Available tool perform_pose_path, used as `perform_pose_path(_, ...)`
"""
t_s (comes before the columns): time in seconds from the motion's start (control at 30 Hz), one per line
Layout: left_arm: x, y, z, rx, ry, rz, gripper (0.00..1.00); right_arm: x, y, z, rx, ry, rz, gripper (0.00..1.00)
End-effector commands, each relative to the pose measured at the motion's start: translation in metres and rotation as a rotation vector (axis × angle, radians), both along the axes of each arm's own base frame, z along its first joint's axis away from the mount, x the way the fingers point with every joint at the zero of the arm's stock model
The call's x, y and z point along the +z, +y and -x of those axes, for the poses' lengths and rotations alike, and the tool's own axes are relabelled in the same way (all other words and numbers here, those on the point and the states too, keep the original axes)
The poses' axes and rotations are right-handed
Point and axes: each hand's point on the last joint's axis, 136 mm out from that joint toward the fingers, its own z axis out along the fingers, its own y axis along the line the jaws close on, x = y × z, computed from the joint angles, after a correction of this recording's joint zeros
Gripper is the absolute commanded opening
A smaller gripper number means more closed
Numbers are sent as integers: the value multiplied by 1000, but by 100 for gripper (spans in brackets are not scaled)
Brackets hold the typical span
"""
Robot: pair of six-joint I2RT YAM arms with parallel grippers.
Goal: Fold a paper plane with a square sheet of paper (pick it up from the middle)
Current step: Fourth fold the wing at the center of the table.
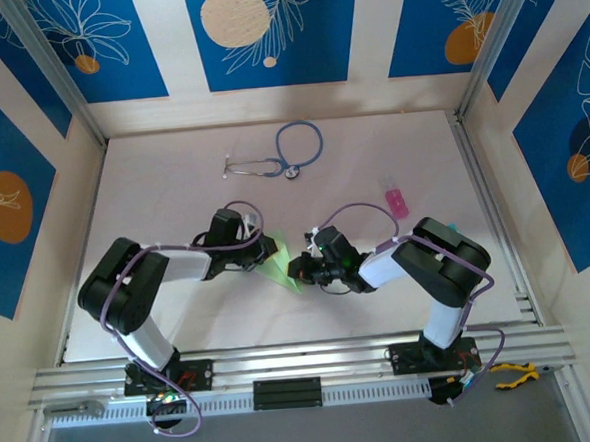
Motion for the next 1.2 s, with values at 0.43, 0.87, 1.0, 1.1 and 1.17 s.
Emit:
perform_pose_path(0.43,-8,-5,-2,-4,26,-2,6,-25,-11,9,-5,94,72,3)
perform_pose_path(0.87,-15,-6,-4,-7,44,-19,6,-26,-9,10,3,117,79,3)
perform_pose_path(1.0,-19,-5,-3,-7,53,-32,6,-27,-10,10,0,124,82,3)
perform_pose_path(1.1,-21,-5,-3,-9,58,-34,6,-28,-10,10,0,127,81,3)
perform_pose_path(1.17,-23,-5,-3,-9,65,-37,6,-28,-10,10,-1,129,83,3)
